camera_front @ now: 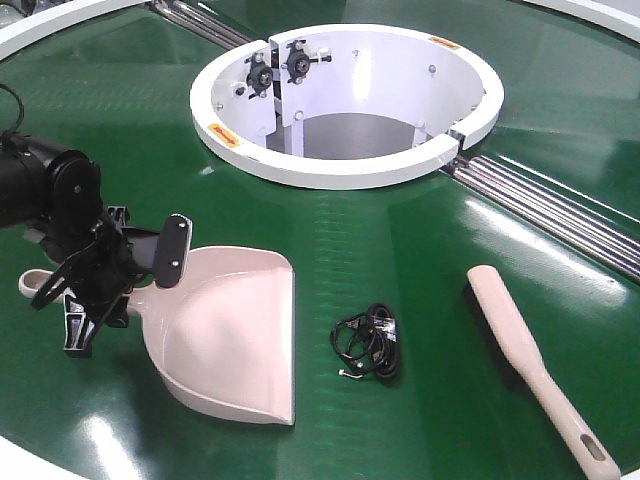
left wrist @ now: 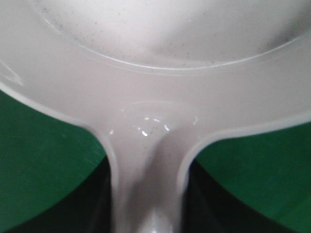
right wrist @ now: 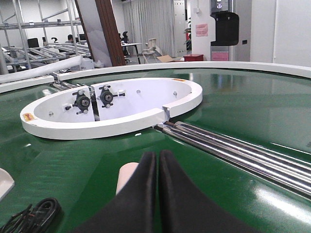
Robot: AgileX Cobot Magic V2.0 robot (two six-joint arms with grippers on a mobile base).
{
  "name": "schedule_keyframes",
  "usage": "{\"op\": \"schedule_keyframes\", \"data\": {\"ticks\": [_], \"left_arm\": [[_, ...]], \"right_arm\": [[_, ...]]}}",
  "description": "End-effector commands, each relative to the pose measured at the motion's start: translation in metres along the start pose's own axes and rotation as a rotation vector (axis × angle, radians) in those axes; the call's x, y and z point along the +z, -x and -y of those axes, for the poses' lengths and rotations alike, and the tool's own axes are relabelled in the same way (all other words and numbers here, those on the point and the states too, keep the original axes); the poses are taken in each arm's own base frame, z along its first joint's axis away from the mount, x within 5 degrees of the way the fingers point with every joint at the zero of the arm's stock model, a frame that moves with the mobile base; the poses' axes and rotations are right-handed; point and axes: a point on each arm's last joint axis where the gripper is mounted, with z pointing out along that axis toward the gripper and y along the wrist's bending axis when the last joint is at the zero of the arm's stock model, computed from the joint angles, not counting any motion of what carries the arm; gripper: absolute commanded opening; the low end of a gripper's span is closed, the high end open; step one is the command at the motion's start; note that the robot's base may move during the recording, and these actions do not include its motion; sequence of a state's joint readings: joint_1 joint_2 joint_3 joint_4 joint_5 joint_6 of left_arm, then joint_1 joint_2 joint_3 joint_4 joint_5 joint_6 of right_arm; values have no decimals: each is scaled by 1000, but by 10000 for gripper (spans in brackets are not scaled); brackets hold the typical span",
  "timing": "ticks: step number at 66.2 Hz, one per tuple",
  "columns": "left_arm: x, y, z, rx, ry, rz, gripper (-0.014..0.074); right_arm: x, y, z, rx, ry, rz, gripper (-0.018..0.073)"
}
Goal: Clean and inspect green conveyor with broom and dustpan
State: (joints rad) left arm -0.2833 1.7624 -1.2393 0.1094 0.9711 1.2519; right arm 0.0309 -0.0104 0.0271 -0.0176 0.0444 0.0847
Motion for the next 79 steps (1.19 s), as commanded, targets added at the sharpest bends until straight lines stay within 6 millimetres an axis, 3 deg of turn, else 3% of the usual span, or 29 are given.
{"op": "schedule_keyframes", "data": {"ticks": [1,79], "left_arm": [[-22,-1,-6,-15,90,16,-7],[-22,-1,-6,-15,89,16,-7]], "right_arm": [[-1,1,0,-5,7,71,-10],[-1,6,-1,2,12,121,-10]]}}
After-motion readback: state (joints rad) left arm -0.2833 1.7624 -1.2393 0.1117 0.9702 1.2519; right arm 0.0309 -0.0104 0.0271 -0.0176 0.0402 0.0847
